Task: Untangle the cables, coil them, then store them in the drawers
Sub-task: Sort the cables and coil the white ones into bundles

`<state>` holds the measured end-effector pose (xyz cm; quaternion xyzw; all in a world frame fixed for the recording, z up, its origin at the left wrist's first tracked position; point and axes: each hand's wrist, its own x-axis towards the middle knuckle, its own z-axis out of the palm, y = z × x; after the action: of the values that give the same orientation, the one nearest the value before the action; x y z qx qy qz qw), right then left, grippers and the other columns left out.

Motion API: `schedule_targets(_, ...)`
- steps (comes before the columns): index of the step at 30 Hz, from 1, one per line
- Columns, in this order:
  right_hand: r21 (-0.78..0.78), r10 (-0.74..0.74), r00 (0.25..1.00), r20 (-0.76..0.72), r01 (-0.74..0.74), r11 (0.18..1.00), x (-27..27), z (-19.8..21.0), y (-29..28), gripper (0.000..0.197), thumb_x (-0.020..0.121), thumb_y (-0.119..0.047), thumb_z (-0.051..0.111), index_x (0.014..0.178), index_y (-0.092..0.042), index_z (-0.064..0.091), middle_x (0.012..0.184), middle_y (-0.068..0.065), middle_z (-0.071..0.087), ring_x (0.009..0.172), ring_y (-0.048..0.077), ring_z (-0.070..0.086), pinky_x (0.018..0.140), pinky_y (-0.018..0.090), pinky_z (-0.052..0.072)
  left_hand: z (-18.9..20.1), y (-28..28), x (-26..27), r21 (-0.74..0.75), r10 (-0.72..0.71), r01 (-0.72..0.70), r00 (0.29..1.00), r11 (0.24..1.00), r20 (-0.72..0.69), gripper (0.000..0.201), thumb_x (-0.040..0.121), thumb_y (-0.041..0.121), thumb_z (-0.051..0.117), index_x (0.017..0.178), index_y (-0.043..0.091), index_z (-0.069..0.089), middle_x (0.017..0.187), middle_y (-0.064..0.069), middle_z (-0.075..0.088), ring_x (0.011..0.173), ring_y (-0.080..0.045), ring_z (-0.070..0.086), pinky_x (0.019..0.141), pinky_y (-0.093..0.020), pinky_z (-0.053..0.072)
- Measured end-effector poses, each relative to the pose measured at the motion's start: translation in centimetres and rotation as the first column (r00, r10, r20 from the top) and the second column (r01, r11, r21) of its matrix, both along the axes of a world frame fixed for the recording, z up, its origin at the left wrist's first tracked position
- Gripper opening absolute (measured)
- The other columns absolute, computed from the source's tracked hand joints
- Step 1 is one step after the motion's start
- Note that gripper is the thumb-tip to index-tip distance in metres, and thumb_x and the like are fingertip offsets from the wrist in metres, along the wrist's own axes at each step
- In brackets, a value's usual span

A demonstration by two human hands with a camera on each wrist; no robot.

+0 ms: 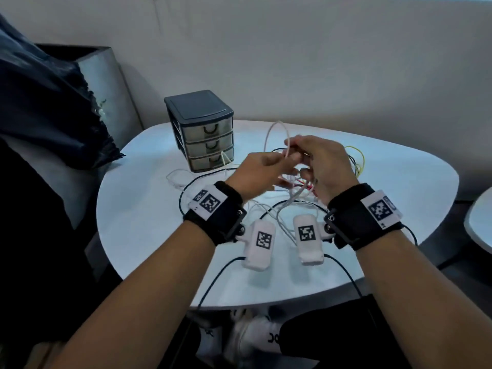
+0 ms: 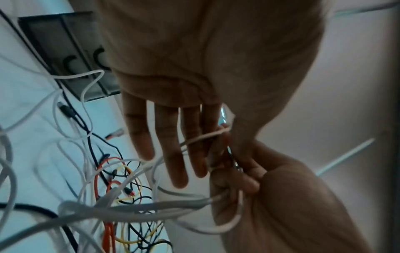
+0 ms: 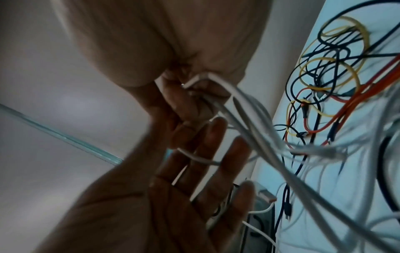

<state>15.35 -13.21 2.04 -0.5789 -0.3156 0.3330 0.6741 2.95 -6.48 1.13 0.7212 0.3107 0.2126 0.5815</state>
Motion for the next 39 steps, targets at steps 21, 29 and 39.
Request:
schedule_targets(21,-0.243,-0.318,0.922,0.222,0.368,0.898,7.2,-4.7,-3.5,0.023,0.100,-0.007,0.044,0.107,-0.013,0.065,0.076,0.016,0.069,0.054,0.030,0.067,0.046,0.027,0.047,2.7,11.8,-8.8,-0.179,0.715,-0.699,0.633,0.693,0.296,0.030,0.104,0.017,0.046,0.078,0.014,0.060,0.041,0.009,0.052,0.040,-0.008,0.054,0.051,-0.021,0.054)
schedule_targets(29,-0.309,-0.502,0.804,0.318,0.589,0.747,9.6,-6.8,-4.4,0.016,0.086,-0.004,0.059,0.093,-0.017,0.053,0.086,0.014,0.070,0.049,0.022,0.066,0.039,0.022,0.044,1.0,14.5,-11.5,-0.254,0.780,-0.744,0.542,0.618,0.312,0.029,0.102,0.021,0.047,0.075,0.016,0.059,0.044,0.009,0.051,0.040,-0.008,0.053,0.050,-0.022,0.050)
schedule_targets(39,-0.369,-0.548,0.804,0.230,0.593,0.716,10.7,-8.1,-4.5,0.019,0.086,0.001,0.057,0.097,-0.014,0.062,0.084,0.014,0.073,0.046,0.017,0.057,0.045,0.026,0.042,1.9,11.3,-10.1,-0.196,0.708,-0.688,0.625,0.698,0.327,0.029,0.102,0.020,0.049,0.079,0.013,0.063,0.047,0.007,0.058,0.041,-0.008,0.057,0.053,-0.023,0.053)
